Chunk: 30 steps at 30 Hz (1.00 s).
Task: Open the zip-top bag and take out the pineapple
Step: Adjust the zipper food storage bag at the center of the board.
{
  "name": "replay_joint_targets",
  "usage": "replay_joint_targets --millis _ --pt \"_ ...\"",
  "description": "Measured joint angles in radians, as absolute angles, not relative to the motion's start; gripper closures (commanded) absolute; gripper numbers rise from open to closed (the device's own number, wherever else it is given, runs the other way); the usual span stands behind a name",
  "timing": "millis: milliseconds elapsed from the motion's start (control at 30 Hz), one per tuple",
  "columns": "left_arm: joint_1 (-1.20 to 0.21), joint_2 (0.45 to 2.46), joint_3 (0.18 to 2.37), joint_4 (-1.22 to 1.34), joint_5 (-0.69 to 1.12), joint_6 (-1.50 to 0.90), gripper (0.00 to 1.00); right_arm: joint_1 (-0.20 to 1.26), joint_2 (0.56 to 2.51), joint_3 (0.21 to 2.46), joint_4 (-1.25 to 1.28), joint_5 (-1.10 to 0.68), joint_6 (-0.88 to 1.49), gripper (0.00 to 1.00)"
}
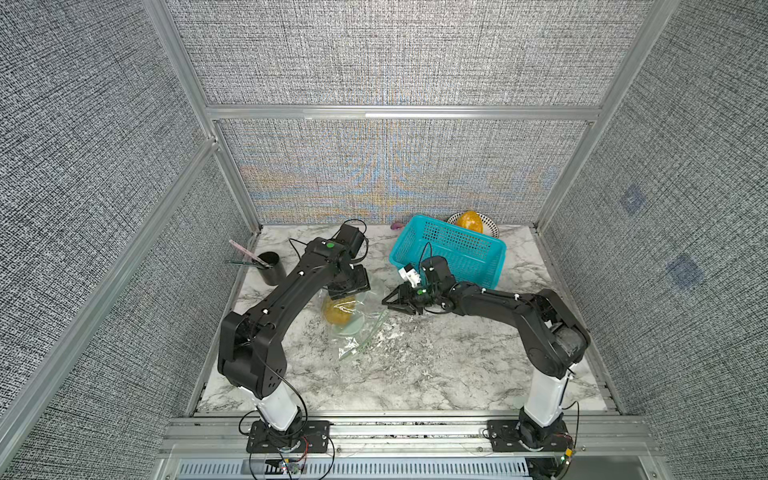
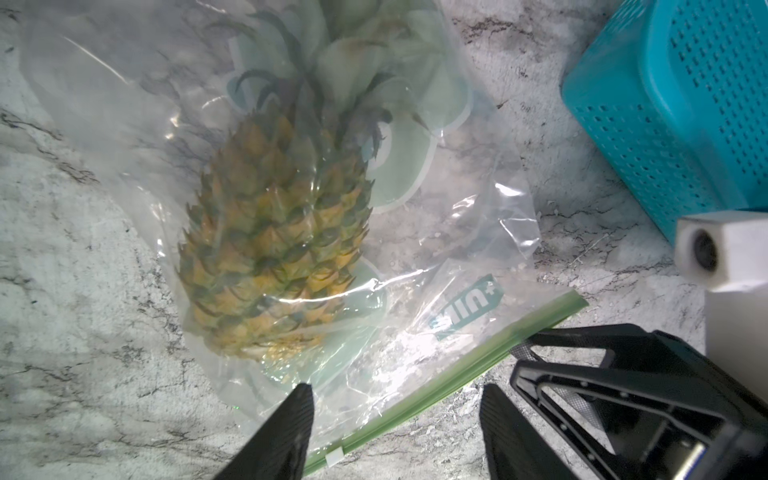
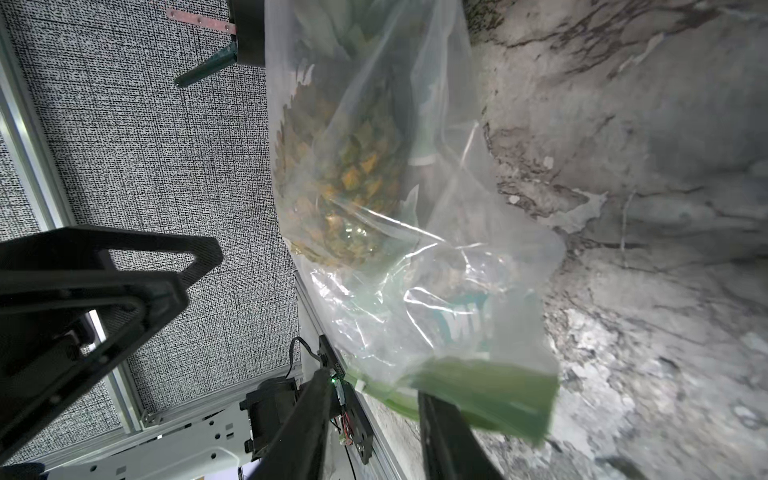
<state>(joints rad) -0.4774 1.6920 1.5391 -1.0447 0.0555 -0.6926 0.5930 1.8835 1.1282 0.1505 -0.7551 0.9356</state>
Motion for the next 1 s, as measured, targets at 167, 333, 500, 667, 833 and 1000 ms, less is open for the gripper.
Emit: replay_joint_targets --millis 167,333,500,667,833,1000 --pt "-0.485 1.693 1.547 -1.044 0.055 -0.697 0.33 0.593 1.905 1.134 0.154 -0.762 0.944 0.93" --pt "-0.505 1.69 1.532 -1.043 0.056 -0.7 0.33 0.588 1.889 1.117 0.192 -0.771 0.96 1.0" --pt "-0.512 1.681 1.521 -1.044 0.052 -0.701 0.34 0.582 1.872 1.097 0.247 -0.789 0.999 1.0" --pt "-0.518 1.678 1.528 -1.045 0.051 -0.7 0.34 0.582 1.858 1.085 0.33 -0.81 1.029 1.0" --pt "-0.529 1.678 1.528 -1.043 0.047 -0.699 0.34 0.58 1.864 1.039 0.455 -0.839 1.106 0.78" --pt "-0.534 1.658 1.518 -1.041 0.039 -0.699 0.34 0.577 1.88 1.061 0.459 -0.84 1.101 0.55"
